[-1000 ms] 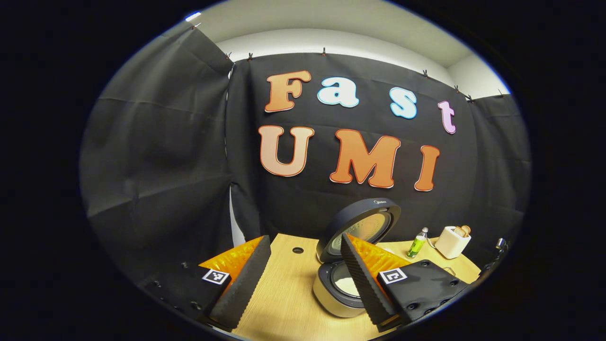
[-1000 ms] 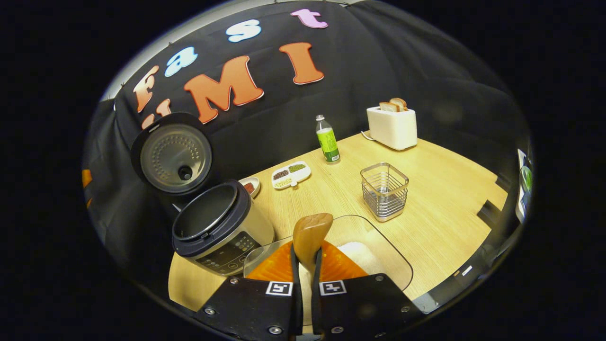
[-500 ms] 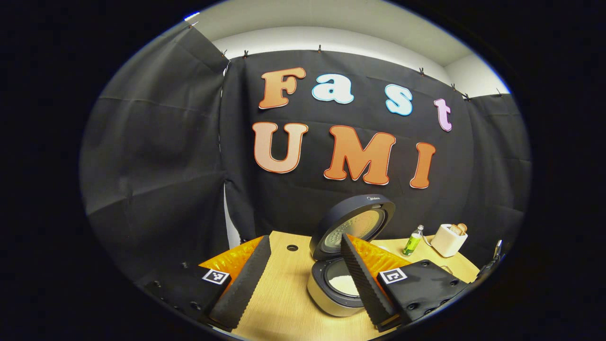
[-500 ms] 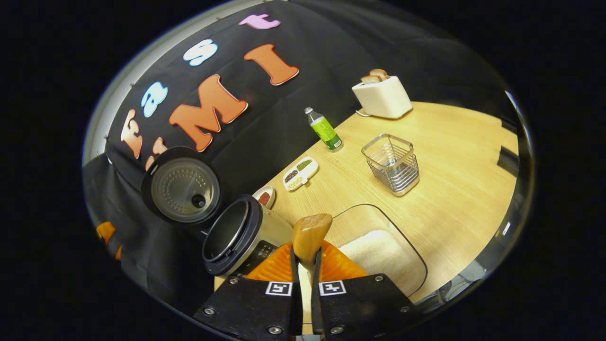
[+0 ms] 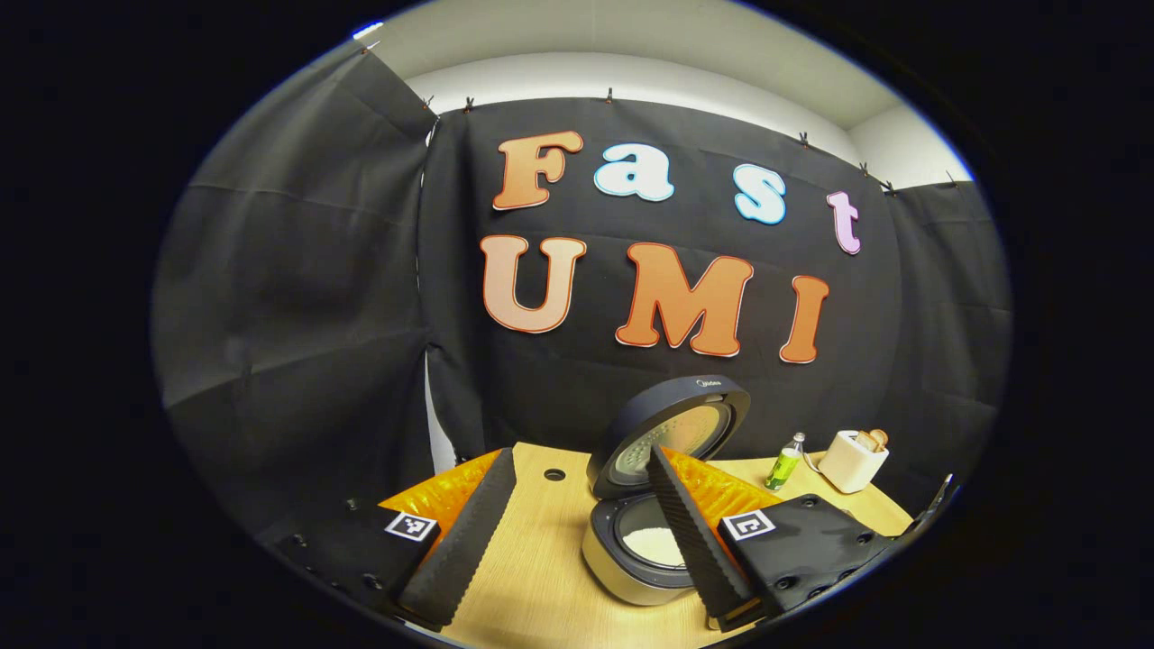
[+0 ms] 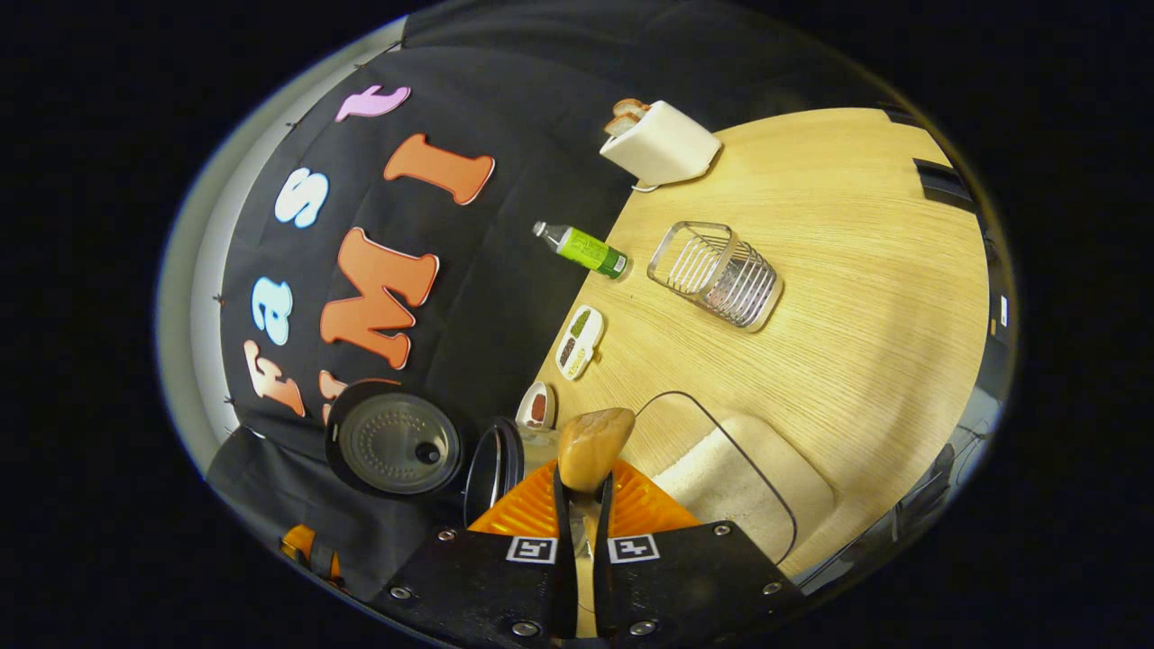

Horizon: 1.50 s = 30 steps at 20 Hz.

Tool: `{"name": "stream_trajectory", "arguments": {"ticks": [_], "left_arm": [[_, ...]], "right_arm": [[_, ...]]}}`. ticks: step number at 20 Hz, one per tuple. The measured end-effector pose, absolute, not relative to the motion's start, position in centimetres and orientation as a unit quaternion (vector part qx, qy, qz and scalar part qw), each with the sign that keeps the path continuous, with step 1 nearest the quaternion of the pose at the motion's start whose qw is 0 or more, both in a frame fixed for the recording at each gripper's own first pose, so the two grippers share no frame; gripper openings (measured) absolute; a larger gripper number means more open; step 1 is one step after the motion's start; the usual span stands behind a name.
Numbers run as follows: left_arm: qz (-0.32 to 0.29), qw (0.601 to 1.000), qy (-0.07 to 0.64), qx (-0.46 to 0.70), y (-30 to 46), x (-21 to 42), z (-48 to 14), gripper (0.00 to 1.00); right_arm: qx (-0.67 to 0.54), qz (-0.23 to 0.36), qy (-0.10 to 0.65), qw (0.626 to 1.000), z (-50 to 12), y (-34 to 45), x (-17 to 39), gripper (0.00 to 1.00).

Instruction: Close the left gripper, press the button to open the rice cooker; take a wooden spoon from the chopstick holder with the right hand, scoop a spoonful of rice and pour it into the rice cooker, then put the wooden spoon back into the chopstick holder.

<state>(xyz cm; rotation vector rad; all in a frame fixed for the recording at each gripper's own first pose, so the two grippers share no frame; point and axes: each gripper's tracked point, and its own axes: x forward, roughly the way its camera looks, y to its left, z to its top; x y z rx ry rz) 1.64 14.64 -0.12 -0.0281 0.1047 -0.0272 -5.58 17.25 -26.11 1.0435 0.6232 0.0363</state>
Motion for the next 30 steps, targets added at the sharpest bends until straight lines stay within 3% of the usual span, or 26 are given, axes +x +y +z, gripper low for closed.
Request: {"name": "stream_trajectory", "arguments": {"ticks": [8, 18, 30], "left_arm": [[-0.01, 0.999, 0.046, -0.011, 14.5, 1.9, 0.3, 0.97], [0.004, 0.999, 0.043, -0.002, 14.6, 1.5, -0.3, 0.98], [0.04, 0.999, 0.031, 0.004, 16.8, 0.4, 0.1, 0.97]], "right_arm": [[0.538, 0.006, 0.267, 0.799, -22.0, 14.9, -4.8, 0.06], [0.585, 0.04, 0.24, 0.774, -14.1, 15.7, -0.6, 0.06], [0.558, 0.11, 0.218, 0.793, -6.1, 22.0, 7.4, 0.06]]}}
